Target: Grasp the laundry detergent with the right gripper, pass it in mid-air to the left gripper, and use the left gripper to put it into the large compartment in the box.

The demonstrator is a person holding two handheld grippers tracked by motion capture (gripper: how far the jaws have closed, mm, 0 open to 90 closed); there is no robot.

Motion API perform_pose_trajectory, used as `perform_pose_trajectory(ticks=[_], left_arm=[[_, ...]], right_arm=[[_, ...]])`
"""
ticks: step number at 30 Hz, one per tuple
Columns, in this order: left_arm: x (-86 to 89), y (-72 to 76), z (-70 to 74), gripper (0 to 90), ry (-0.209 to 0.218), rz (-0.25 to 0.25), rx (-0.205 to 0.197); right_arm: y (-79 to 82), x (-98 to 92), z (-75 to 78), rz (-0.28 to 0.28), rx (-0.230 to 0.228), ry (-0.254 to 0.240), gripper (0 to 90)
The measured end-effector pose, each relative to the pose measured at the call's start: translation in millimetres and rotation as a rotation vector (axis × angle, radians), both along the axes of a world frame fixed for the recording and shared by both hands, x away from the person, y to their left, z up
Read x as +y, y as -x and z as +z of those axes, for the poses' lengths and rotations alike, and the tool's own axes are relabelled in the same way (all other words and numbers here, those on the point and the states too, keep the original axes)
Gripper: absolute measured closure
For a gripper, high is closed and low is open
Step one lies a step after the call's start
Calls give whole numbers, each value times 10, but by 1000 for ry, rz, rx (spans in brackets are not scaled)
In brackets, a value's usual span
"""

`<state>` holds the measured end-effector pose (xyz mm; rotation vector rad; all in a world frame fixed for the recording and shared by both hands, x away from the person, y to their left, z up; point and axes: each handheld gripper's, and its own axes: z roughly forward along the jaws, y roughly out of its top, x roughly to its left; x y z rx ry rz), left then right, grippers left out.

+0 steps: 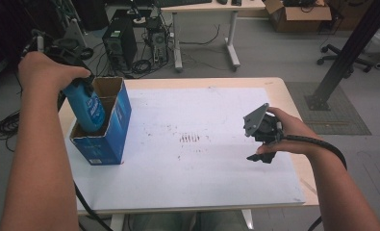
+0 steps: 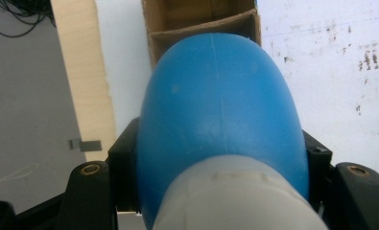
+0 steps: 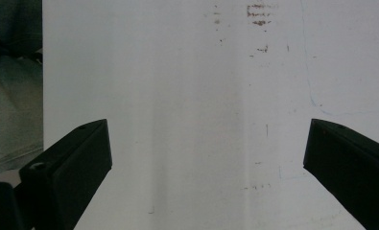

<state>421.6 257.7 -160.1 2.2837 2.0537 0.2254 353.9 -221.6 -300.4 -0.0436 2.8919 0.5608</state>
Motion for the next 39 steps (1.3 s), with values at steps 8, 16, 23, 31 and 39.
perform_pose_trajectory(ticks=[8,16,23,31,39], left_arm=[[-41,-31,-160,380,2,-11,16],[-19,-51,-249,380,-6,1,12],[15,-55,-411,380,-4,6,26],[26,-59,-621,380,-8,8,48],[14,-58,-856,380,9,-1,67]], right_arm=[[13,8,5,2,-1,-2,26],[11,1,-9,-2,-2,-4,26],[12,10,-21,-3,2,-3,26],[19,22,-6,3,-5,-3,26],[40,42,12,9,-10,1,26]])
